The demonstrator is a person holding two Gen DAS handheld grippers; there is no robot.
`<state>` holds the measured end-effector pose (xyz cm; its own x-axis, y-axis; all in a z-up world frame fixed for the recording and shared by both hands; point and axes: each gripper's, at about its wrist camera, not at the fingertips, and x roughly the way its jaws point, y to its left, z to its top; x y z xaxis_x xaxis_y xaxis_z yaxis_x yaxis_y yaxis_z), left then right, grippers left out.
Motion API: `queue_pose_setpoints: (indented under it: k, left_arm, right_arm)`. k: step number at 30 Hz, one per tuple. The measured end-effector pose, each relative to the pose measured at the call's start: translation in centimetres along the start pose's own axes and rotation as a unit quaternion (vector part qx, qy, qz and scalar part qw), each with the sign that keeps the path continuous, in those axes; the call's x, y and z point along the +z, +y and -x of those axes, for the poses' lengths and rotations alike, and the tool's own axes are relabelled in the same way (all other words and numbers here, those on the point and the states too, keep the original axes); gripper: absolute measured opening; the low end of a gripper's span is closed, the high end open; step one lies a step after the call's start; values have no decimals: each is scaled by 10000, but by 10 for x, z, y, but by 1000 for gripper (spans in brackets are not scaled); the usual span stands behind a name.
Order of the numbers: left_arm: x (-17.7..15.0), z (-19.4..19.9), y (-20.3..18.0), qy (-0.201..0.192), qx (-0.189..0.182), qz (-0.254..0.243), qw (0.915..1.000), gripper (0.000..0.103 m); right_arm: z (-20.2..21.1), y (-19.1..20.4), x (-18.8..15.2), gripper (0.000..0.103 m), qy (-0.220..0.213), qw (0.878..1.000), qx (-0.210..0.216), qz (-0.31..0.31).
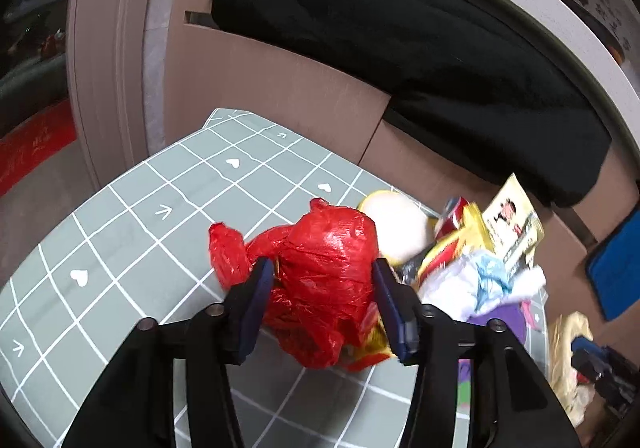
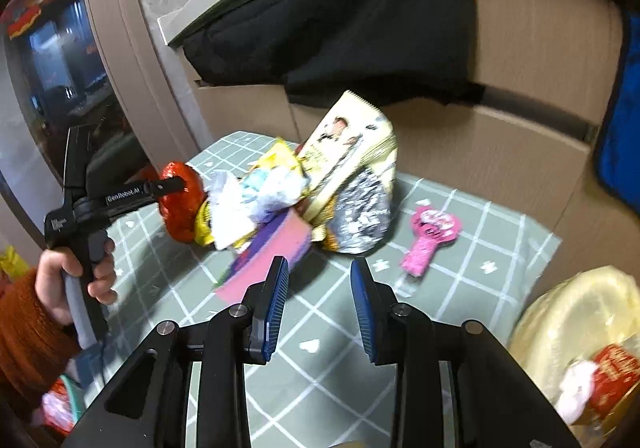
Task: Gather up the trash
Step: 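Grasp the red plastic bag with the left gripper, then grasp the white plastic and blue wrapper with the right gripper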
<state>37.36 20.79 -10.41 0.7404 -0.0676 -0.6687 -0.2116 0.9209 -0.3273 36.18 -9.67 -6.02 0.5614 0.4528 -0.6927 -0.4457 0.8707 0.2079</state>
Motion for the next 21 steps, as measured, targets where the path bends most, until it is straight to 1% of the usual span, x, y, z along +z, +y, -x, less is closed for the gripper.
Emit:
queue_pose_setpoints:
  k: [3, 5, 7, 10, 12, 13, 16, 17, 21]
  left_arm:
    - [-10, 16, -1, -31, -63, -7, 10000, 42]
    - [-18, 31, -1, -59, -241, 110, 9996, 42]
    - [-26, 50, -5, -104, -515, 179, 9985, 42]
    - [-39, 78, -17, -188, -875, 40, 9960, 42]
    - [-45, 91, -22, -212, -1007, -75, 9947, 42]
    - [-47, 96, -23, -213, -1036, -107, 9943, 42]
    - [-52, 100, -19, -132, -1084, -53, 9940, 42]
    - [-53, 100, -18, -115, -1096, -31, 9939, 42]
    - [-59, 93, -10, -25, -1163, 44, 9932, 42]
  right_arm:
    - [-7, 10, 1, 31, 14, 10000, 64, 18]
    - [-18, 17, 3, 31, 140, 9999, -44, 5]
    - [-26, 20, 5, 31, 184, 9998, 59, -58]
    - [-41, 24, 8, 31, 216, 9996, 110, -169]
    - [-52, 23, 9, 31, 277, 9992, 36, -273]
    - [-60, 22, 10, 31, 372, 9986, -12, -382]
    - [-76, 15, 8, 32, 505, 9962, -138, -698]
    - [-79, 14, 7, 34, 514, 9956, -164, -772]
    - [-94, 11, 3, 40, 648, 9931, 20, -981]
